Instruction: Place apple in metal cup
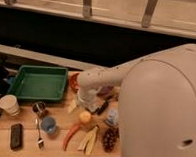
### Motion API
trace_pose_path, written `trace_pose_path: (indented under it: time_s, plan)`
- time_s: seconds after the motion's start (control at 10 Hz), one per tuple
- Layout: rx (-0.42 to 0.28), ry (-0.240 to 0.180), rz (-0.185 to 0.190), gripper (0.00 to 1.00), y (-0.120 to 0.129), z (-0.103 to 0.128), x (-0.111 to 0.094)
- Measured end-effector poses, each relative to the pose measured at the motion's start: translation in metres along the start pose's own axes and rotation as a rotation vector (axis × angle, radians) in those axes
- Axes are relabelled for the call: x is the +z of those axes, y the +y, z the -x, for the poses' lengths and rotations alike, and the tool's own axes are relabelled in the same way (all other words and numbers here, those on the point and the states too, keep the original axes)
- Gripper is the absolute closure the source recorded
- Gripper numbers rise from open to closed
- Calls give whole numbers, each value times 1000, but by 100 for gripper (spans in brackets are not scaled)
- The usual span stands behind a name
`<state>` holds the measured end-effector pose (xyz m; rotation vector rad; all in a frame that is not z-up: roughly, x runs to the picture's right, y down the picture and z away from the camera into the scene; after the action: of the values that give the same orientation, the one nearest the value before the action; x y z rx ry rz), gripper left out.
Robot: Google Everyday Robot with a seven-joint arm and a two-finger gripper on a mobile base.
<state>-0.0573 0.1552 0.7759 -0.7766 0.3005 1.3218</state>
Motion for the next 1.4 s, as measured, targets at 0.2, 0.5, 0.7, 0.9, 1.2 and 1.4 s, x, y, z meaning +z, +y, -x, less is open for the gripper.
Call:
trace_pose_path:
  time_s: [0.2, 0.5, 0.7, 0.9, 1.2, 1.4]
  plan:
    - [60, 39, -5, 20, -21, 1, 23]
    - [107, 78, 6, 20, -36, -2, 38]
    - [107, 100, 17, 20, -33, -4, 46]
    - [102, 123, 35, 20, -28, -8, 55]
    - [84, 153, 41, 36, -19, -11, 70]
    - [76, 154, 38, 54, -18, -10, 70]
